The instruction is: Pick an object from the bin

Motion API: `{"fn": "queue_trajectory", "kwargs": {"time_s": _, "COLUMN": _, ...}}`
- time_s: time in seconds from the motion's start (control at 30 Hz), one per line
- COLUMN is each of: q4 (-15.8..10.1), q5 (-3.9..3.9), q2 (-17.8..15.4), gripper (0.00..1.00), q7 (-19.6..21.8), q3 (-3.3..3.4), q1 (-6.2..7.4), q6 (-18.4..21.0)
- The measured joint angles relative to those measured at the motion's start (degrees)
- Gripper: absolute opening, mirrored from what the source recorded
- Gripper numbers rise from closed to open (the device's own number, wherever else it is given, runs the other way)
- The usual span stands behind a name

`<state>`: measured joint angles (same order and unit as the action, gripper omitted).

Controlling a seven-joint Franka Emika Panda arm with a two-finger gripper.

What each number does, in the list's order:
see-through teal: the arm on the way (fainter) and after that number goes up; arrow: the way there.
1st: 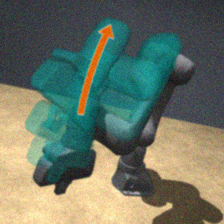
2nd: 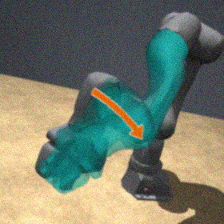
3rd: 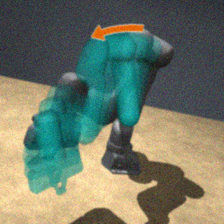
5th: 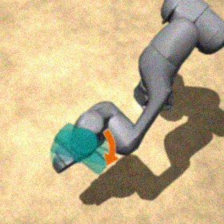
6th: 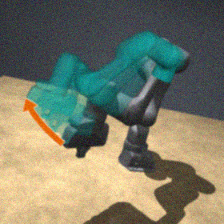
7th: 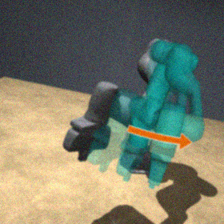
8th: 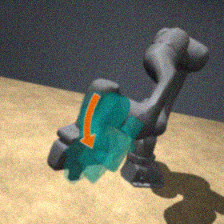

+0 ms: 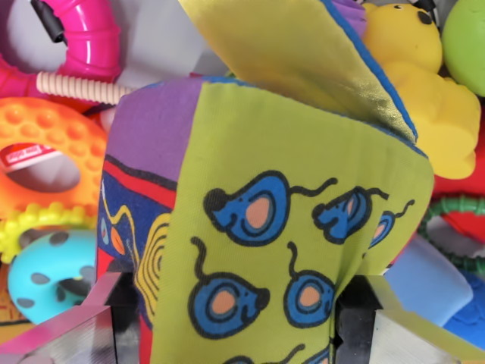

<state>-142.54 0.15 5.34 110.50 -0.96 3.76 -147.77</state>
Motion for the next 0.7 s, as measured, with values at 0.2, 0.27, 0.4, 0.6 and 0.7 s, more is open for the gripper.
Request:
{"fn": "queue_trajectory", "kwargs": {"time_s": 0.2, "q4": 0.25, "q5": 0.00, "q2": -2.40, "gripper": 0.00, "q7": -0.01, "q3": 0.00, "q1": 0.00, "q6": 2.61}}
{"fn": "queue_trajectory", "kwargs": {"time_s": 0.27, "q4": 0.41, "q5": 0.00, "q2": -3.35, "gripper": 0.00, "q7": -0.01, "q3": 0.00, "q1": 0.00, "q6": 3.74}}
{"fn": "queue_trajectory", "kwargs": {"time_s": 0.4, "q4": 0.77, "q5": 0.00, "q2": -5.08, "gripper": 0.00, "q7": -0.02, "q3": 0.00, "q1": 0.00, "q6": 5.75}}
{"fn": "queue_trajectory", "kwargs": {"time_s": 0.6, "q4": 1.66, "q5": -0.05, "q2": -7.85, "gripper": 0.00, "q7": -0.04, "q3": 0.00, "q1": 0.00, "q6": 9.38}}
{"fn": "queue_trajectory", "kwargs": {"time_s": 0.7, "q4": 2.23, "q5": -0.08, "q2": -9.31, "gripper": 0.00, "q7": -0.05, "q3": 0.00, "q1": 0.00, "q6": 11.37}}
